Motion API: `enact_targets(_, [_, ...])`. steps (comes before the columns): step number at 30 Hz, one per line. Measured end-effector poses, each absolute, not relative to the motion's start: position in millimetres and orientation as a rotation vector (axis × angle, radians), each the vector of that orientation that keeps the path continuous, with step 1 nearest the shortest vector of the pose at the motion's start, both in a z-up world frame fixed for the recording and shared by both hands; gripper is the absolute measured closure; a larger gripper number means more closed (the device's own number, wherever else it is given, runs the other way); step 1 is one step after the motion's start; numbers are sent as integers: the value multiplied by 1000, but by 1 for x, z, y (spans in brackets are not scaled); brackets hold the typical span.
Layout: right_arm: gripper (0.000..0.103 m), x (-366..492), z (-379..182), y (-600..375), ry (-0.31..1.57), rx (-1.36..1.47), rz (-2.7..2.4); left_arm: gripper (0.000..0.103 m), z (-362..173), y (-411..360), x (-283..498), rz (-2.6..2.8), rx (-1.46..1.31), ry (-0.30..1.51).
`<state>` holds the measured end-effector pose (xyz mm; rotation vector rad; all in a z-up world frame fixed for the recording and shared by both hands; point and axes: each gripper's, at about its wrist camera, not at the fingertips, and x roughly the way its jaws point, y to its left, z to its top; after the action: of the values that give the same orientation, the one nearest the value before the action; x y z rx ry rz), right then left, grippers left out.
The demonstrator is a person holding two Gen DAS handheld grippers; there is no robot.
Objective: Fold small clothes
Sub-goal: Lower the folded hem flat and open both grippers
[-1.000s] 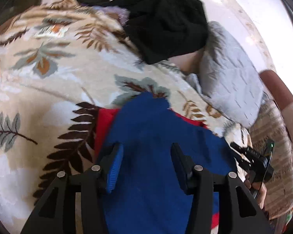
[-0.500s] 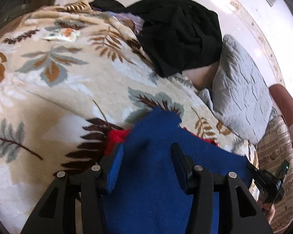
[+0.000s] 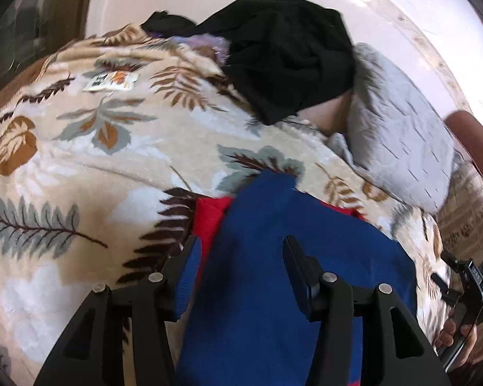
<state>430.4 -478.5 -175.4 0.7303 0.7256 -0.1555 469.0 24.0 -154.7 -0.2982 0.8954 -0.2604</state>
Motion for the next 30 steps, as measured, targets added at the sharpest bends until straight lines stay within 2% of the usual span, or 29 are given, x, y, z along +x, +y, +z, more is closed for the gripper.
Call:
enact_targets(1, [18, 423, -169, -473, 716, 693, -131, 47, -153, 21, 461, -276, -288, 894])
enact_targets(2, [25, 421, -165, -467, 724, 668, -116, 47, -152, 17, 451, -296, -276, 897])
enact_targets(3, [40, 414, -161, -462, 734, 645, -96, 46, -153, 13, 440, -313, -264, 905])
enact_targets(4, [48, 406, -158, -455, 742, 626, -63, 46, -154, 11, 436, -320, -258, 913])
enact_targets(5, [66, 399, -159, -447, 767, 600, -38, 46, -157, 7, 428, -331, -253, 932])
enact_targets(6, [68, 393, -162, -437, 804, 570, -23, 46, -159, 4, 425, -337, -252, 941])
enact_targets(10, [68, 374, -182, -411, 908, 484, -21, 46, -172, -4, 416, -269, -159, 964])
enact_targets(14, [70, 359, -212, -406, 1034, 477, -28, 46, -202, 9, 419, -178, -137, 1073])
enact_targets(20, [70, 324, -209, -396, 1042, 446, -10, 46, -185, 5, 393, -176, -69, 997])
enact_targets(24, [70, 319, -195, -397, 979, 423, -23, 29, -175, -17, 368, -208, -5, 953])
enact_targets(26, [66, 314, -184, -398, 936, 400, -65, 29, -171, -30, 361, -230, 29, 923])
enact_targets(30, [66, 319, -185, -391, 942, 385, -67, 25, -180, -51, 363, -255, 95, 939])
